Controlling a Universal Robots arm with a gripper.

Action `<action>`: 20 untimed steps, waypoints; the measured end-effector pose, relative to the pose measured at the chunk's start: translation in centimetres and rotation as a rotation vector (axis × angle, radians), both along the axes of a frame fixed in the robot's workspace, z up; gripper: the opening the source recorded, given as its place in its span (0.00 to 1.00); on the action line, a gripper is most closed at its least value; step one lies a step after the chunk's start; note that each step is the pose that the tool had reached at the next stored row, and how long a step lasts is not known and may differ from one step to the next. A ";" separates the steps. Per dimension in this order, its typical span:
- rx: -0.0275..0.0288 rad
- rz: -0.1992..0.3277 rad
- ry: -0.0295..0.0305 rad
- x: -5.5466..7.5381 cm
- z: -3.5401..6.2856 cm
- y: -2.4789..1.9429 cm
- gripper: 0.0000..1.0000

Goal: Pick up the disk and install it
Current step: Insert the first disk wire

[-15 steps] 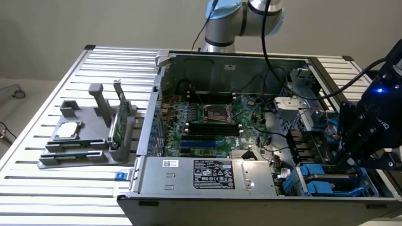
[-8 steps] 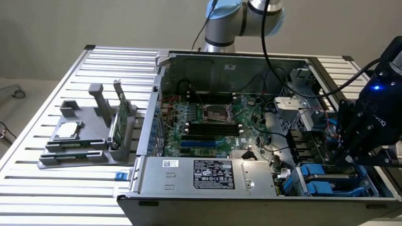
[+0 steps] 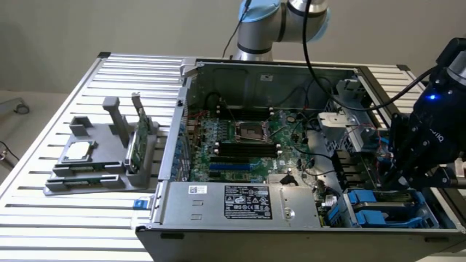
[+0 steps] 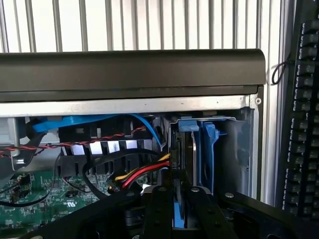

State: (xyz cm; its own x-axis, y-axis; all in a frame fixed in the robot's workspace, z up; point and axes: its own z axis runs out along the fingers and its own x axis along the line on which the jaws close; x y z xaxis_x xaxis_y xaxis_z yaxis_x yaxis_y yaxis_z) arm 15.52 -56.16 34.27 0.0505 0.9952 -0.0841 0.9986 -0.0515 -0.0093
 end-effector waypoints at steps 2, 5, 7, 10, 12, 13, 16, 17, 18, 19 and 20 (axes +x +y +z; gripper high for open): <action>-0.0076 -0.007 0.0000 0.1 -0.01 0.07 0.16; -0.0201 -0.020 0.0000 0.2 -0.01 0.08 0.16; -0.0252 -0.027 0.0000 0.2 -0.01 0.09 0.16; -0.0286 -0.035 0.0000 0.3 -0.04 0.09 0.16; -0.0294 -0.036 0.0000 0.3 -0.08 0.09 0.16; -0.0294 -0.036 0.0001 0.3 -0.11 0.09 0.16; -0.0307 -0.036 0.0000 0.4 -0.16 0.09 0.16; -0.0312 -0.036 0.0000 0.4 -0.16 0.09 0.16; -0.0316 -0.036 0.0000 0.4 -0.16 0.09 0.16; -0.0321 -0.036 0.0000 0.4 -0.17 0.09 0.16; -0.0327 -0.037 0.0000 0.4 -0.17 0.09 0.16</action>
